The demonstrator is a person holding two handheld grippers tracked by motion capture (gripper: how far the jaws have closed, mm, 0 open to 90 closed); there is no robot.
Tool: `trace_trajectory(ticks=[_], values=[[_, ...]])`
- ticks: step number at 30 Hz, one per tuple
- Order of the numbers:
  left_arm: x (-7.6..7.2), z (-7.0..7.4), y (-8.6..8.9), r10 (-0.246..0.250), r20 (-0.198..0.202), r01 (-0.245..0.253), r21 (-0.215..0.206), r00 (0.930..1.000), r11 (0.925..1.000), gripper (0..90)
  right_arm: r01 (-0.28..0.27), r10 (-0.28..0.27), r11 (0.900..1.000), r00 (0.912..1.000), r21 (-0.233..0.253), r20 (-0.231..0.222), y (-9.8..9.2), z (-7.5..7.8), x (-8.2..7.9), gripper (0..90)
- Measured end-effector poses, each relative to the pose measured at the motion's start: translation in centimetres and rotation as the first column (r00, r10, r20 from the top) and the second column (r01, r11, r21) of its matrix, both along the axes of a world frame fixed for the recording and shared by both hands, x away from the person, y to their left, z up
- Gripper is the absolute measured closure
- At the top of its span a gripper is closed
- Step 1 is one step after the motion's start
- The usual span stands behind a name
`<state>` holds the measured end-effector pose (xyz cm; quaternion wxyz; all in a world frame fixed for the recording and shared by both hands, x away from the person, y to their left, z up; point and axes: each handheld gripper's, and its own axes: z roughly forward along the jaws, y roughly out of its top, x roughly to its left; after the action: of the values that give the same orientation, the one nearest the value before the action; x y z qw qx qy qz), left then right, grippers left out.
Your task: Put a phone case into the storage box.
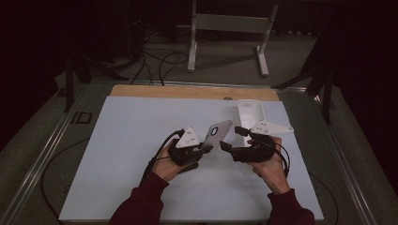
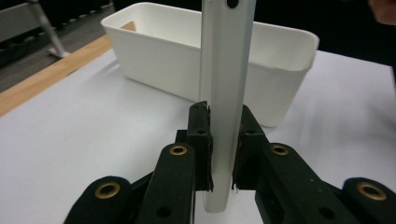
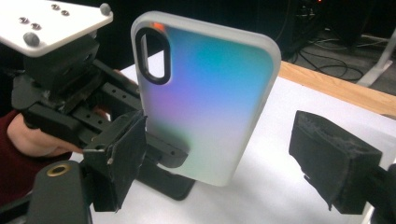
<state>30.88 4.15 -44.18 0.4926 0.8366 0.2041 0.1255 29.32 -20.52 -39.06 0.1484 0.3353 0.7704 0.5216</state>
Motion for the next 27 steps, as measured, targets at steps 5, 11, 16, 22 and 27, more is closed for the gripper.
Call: trace_trajectory(ticks=[5, 11, 16, 22, 27], values=[[-0.2, 0.1, -0.3, 0.038, -0.004, -0.038, -0.007, 0.9993, 0.9992, 80.9, 0.036, -0.036, 0.999, 0.9993, 0.010, 0.013, 0.7, 0.3, -0.1, 16.1], [-0.3, 0.2, -0.7, 0.057, -0.011, -0.057, -0.006, 0.9983, 0.9984, 80.9, 0.072, -0.073, 0.996, 0.9973, 0.050, 0.007, 1.4, 0.7, 0.2, 14.8], [-0.4, 0.1, -1.2, 0.061, -0.023, -0.062, -0.006, 0.9978, 0.9981, 80.9, 0.105, -0.105, 0.991, 0.9945, 0.089, -0.004, 1.9, 0.7, 0.4, 14.8], [-0.4, 0.0, -1.6, 0.046, -0.056, -0.048, -0.035, 0.9974, 0.9982, 80.9, 0.143, -0.143, 0.984, 0.9896, 0.106, -0.005, 2.4, 0.5, 0.4, 15.4], [-0.8, -0.1, -2.2, 0.027, -0.071, -0.030, -0.042, 0.9971, 0.9987, 81.0, 0.164, -0.165, 0.979, 0.9862, 0.119, -0.001, 2.7, 0.4, 0.5, 15.3]])
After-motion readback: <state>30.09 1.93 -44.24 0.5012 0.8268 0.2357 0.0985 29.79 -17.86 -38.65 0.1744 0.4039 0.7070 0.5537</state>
